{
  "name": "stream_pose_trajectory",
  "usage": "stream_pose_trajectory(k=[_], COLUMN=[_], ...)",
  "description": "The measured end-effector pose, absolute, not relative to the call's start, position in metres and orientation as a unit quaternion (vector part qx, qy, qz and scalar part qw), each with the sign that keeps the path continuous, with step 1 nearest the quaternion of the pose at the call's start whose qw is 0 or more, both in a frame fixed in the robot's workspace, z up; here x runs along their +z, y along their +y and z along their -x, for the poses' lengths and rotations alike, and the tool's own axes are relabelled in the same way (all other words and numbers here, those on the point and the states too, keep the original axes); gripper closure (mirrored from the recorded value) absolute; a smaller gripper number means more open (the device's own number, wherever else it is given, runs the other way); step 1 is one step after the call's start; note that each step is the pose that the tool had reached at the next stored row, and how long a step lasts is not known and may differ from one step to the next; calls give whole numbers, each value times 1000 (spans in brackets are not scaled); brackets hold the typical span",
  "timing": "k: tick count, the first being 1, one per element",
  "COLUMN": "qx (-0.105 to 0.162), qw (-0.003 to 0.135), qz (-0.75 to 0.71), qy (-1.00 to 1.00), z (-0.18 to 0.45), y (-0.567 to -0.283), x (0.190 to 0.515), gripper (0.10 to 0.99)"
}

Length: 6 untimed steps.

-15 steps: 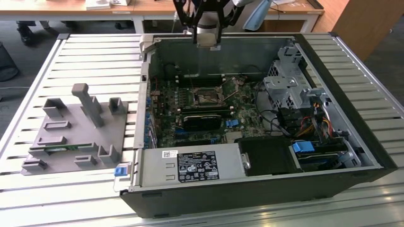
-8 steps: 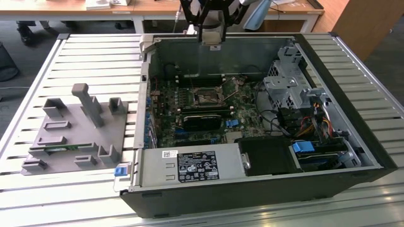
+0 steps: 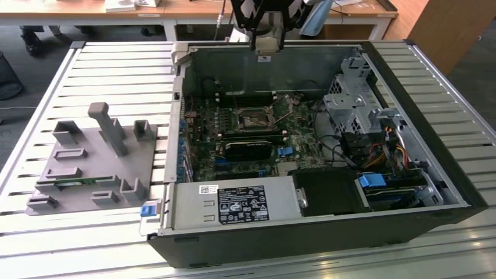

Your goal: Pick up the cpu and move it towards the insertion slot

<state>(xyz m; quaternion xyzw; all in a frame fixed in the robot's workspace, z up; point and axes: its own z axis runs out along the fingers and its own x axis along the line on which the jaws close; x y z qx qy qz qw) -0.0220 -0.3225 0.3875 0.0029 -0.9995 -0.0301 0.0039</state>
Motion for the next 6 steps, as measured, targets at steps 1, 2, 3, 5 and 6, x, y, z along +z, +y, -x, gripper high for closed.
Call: stream_pose_trajectory(k=[1, 2, 3, 5, 6], qx=[-30, -30, -30, -30, -30], qw=[4, 4, 4, 4, 4], qz=[-3, -3, -3, -3, -3], qy=[-1000, -1000, -1000, -1000, -1000], z=[21, 21, 21, 21, 21], y=[-322, -322, -322, -322, -322], x=[388, 388, 388, 388, 388], gripper=[541, 541, 541, 541, 541])
